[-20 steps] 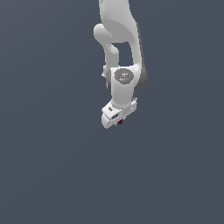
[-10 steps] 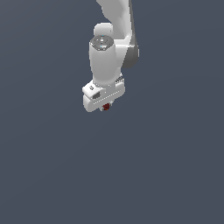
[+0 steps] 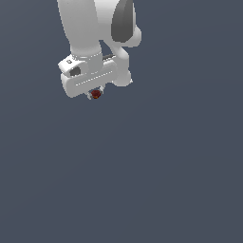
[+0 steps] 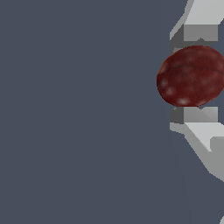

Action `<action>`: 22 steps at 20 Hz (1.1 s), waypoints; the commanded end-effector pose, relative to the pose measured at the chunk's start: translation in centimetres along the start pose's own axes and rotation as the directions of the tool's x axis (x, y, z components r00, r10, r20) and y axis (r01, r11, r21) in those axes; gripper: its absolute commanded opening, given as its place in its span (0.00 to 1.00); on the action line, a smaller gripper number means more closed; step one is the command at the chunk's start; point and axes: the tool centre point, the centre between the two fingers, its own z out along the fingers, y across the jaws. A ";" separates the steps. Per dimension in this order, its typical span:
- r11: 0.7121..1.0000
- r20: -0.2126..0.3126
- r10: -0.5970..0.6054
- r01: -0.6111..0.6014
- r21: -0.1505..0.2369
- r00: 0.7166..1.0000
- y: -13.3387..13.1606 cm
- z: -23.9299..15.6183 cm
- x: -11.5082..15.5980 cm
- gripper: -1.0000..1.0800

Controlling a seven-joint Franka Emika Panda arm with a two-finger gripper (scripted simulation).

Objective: Pick up the object and move it to a goal position.

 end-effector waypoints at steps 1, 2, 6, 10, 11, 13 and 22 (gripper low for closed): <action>1.000 0.000 -0.001 0.001 0.001 1.000 1.1 -2.6 -1.6 0.00; 1.000 0.000 -0.001 0.001 0.001 1.000 1.6 -3.6 -2.2 0.00; 1.000 0.000 0.000 0.000 0.001 1.000 3.5 -7.6 -4.5 0.00; 1.000 0.002 0.001 -0.001 0.000 1.000 5.1 -11.0 -6.4 0.00; 1.000 0.002 0.001 -0.001 0.000 1.000 5.5 -11.7 -6.8 0.00; 1.000 0.002 0.001 -0.001 -0.001 1.000 6.1 -13.0 -7.5 0.00; 1.000 0.003 0.001 -0.001 -0.002 1.000 7.9 -16.4 -9.2 0.00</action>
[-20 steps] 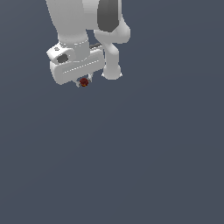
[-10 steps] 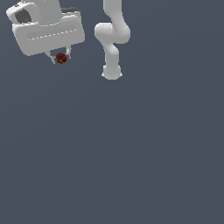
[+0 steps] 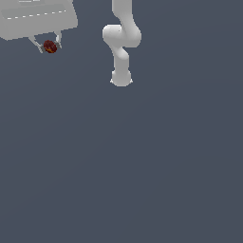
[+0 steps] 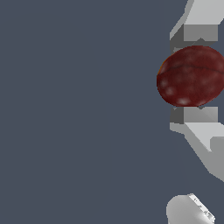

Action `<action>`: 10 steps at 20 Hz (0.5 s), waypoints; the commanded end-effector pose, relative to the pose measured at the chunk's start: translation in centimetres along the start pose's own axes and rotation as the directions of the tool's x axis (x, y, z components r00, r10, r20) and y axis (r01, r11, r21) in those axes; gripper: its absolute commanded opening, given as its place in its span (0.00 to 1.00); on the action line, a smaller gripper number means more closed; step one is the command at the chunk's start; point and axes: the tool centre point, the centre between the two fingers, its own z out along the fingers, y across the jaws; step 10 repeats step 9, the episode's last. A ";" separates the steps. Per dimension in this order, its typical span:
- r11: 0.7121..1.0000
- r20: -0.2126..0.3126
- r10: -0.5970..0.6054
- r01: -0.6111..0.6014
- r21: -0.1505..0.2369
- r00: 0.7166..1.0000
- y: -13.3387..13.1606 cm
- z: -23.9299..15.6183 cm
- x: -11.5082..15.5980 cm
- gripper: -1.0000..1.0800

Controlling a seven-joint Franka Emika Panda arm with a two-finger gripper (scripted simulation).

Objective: Pick up the object and move it to a goal position.

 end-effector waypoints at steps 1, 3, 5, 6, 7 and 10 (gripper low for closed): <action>1.000 0.001 -0.001 0.001 0.000 1.000 0.3 -0.6 -0.3 0.00; 1.000 0.001 -0.001 0.001 0.000 1.000 0.4 -0.8 -0.4 0.00; 1.000 0.001 -0.001 0.001 0.000 1.000 0.5 -0.8 -0.4 0.00; 1.000 0.001 -0.001 0.001 0.000 1.000 0.5 -0.8 -0.3 0.00; 1.000 0.001 -0.001 0.001 0.000 1.000 0.4 -0.7 -0.3 0.00; 1.000 0.001 -0.001 0.001 0.000 1.000 0.4 -0.7 -0.2 0.00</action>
